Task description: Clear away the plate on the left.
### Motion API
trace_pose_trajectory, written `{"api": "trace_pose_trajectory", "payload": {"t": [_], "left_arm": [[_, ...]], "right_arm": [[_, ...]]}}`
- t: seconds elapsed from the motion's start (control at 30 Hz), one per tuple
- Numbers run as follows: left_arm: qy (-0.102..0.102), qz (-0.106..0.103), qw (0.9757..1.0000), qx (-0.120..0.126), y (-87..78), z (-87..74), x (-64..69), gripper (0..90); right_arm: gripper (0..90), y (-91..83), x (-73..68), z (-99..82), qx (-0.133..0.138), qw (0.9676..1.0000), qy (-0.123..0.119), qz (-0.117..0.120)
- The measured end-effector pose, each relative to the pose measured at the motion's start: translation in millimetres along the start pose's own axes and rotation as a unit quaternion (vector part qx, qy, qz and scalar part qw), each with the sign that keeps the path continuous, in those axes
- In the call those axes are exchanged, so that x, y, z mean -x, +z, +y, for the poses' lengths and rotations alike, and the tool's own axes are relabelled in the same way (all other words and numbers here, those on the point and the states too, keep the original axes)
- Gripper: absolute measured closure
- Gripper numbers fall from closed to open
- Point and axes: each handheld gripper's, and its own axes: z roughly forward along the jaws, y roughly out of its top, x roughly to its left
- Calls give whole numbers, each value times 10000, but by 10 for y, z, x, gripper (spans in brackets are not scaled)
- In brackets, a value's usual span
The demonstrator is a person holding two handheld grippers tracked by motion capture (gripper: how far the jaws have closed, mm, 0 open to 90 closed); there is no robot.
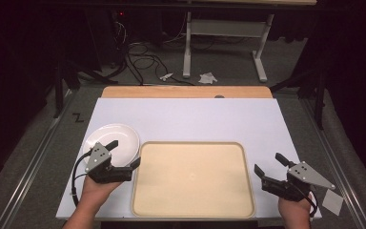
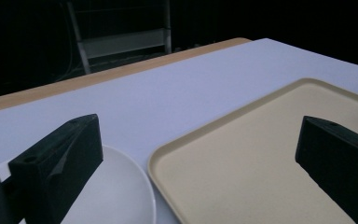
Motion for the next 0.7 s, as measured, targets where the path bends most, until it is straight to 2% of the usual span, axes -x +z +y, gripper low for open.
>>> {"api": "trace_pose_trajectory", "payload": {"t": [0.07,0.17,0.23,0.27,0.7], "left_arm": [[-16,35,10000,6,-9,1,-19,1],[-107,187,9998,10,-55,-4,-124,0],[-93,220,9997,-11,-64,-6,-142,0],[-75,309,9995,-23,-85,-9,-181,0],[-195,647,9977,-65,-174,-67,-413,0]], "right_arm": [[161,0,1,0,0,10000,0,1],[161,0,2,-1,-3,10000,10,0],[161,1,2,-1,-2,10000,0,0],[161,2,1,-2,-3,10000,-3,-1],[161,8,2,-7,-30,10000,0,-25]]}}
